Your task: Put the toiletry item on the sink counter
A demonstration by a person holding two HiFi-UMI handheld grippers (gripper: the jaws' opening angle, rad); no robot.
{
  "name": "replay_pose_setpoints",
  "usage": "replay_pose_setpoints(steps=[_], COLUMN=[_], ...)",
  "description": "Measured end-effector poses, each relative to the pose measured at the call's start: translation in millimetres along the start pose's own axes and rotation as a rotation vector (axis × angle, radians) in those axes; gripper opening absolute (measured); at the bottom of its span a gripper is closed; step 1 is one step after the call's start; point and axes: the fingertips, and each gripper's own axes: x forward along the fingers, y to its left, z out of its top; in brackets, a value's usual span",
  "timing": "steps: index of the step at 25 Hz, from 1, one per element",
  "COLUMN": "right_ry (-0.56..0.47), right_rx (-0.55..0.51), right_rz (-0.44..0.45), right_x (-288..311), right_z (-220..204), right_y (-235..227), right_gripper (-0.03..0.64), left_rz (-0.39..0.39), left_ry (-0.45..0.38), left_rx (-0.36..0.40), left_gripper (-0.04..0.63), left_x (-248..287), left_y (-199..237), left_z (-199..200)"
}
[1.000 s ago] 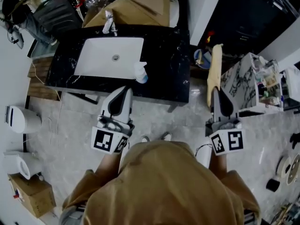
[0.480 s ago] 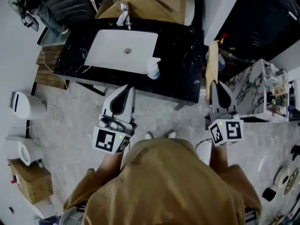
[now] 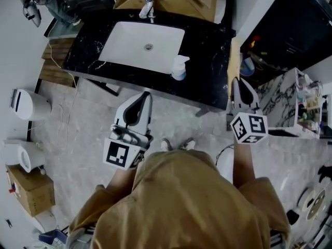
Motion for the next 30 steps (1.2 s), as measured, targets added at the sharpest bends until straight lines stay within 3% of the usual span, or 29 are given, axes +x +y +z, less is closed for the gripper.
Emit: replay_pose_setpoints(steps=[11,22,30], right_ry=[0.163,0.326,0.378], right_rx=[0.061,0.054,0.018], right_rz=[-0.02,-0.049,-0.037], right_x=[58.7,90.3,111.1], right_z=[-74.7,-149.7,-167.9], right_y=[-4.3,-8.1,0.1], right_gripper=[0.021,0.02,0.02], left_rz=[0.045,0.098,0.113], left_ry=[0.027,0.056,0.06], left_rx=[0.007,-0.002,-0.001], left_gripper=[0.003,0.004,0.003], left_x=[-22.4,-39.2,-43.4], left_y=[15.2,27.5,29.3], left_z=[-2.5,-9.9,-10.2])
